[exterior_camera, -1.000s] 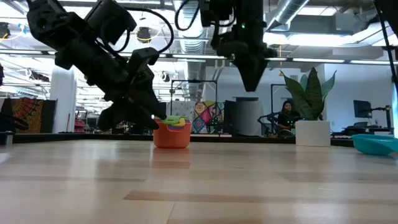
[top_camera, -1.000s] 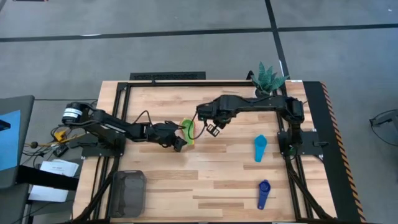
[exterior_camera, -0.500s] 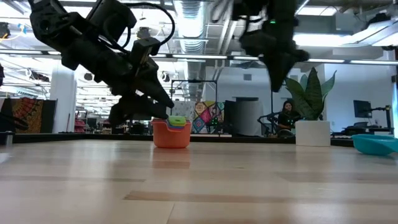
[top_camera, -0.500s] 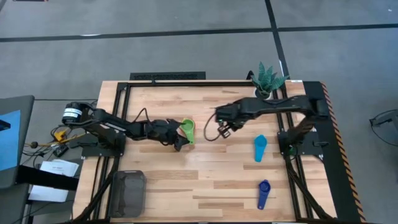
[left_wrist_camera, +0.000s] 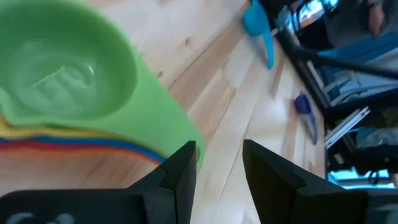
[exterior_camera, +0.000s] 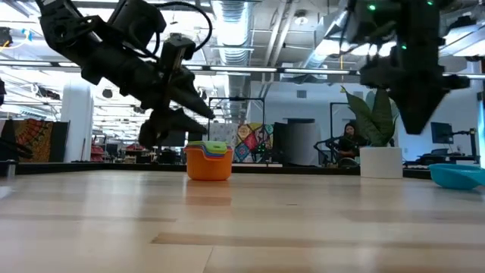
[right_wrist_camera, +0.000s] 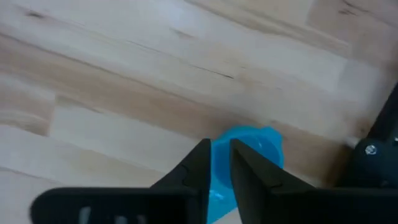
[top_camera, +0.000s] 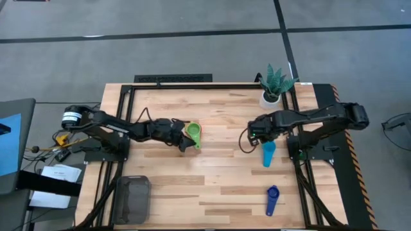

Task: Nest measuring cups in basket
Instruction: Stack the light blue measuring cup on top of the green measuring cup

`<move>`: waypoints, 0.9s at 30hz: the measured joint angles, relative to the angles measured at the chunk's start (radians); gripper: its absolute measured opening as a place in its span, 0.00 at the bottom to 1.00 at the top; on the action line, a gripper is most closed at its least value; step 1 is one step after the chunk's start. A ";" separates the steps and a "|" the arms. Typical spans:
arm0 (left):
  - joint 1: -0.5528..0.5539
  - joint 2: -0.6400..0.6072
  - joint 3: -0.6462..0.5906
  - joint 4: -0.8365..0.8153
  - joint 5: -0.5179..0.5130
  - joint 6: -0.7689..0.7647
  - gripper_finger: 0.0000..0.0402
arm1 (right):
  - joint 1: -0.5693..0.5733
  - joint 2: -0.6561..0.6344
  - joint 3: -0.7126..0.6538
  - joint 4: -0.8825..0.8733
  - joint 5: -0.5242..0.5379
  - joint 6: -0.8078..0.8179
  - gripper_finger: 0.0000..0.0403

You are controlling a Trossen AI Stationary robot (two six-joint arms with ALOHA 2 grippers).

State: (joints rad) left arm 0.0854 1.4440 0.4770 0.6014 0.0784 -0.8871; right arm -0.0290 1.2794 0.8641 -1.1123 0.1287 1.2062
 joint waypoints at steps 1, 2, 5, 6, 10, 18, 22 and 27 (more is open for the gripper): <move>0.006 -0.015 0.000 0.001 0.001 0.001 0.30 | 0.005 -0.006 -0.019 0.000 -0.003 0.012 0.24; 0.012 -0.033 0.000 0.001 0.001 0.005 0.30 | 0.011 -0.009 -0.037 -0.001 -0.014 0.020 0.26; 0.032 -0.093 0.000 -0.013 -0.005 0.027 0.30 | 0.024 -0.011 -0.085 0.001 -0.050 0.025 0.32; 0.041 -0.114 0.000 -0.014 -0.006 0.038 0.30 | 0.029 -0.011 -0.102 0.006 -0.057 0.026 0.34; 0.075 -0.199 0.000 -0.048 -0.013 0.066 0.30 | 0.045 -0.011 -0.142 -0.001 -0.064 0.040 0.39; 0.112 -0.322 0.001 -0.215 -0.064 0.101 0.30 | 0.045 -0.011 -0.165 -0.001 -0.003 0.046 0.45; 0.124 -0.344 0.000 -0.250 -0.067 0.120 0.30 | 0.018 -0.010 -0.235 0.043 -0.027 0.045 0.42; 0.129 -0.346 0.000 -0.255 -0.067 0.120 0.30 | -0.010 -0.010 -0.303 0.125 -0.061 0.043 0.37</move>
State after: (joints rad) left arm 0.2142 1.0977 0.4774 0.3464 0.0113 -0.7670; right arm -0.0387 1.2694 0.5613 -0.9877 0.0680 1.2491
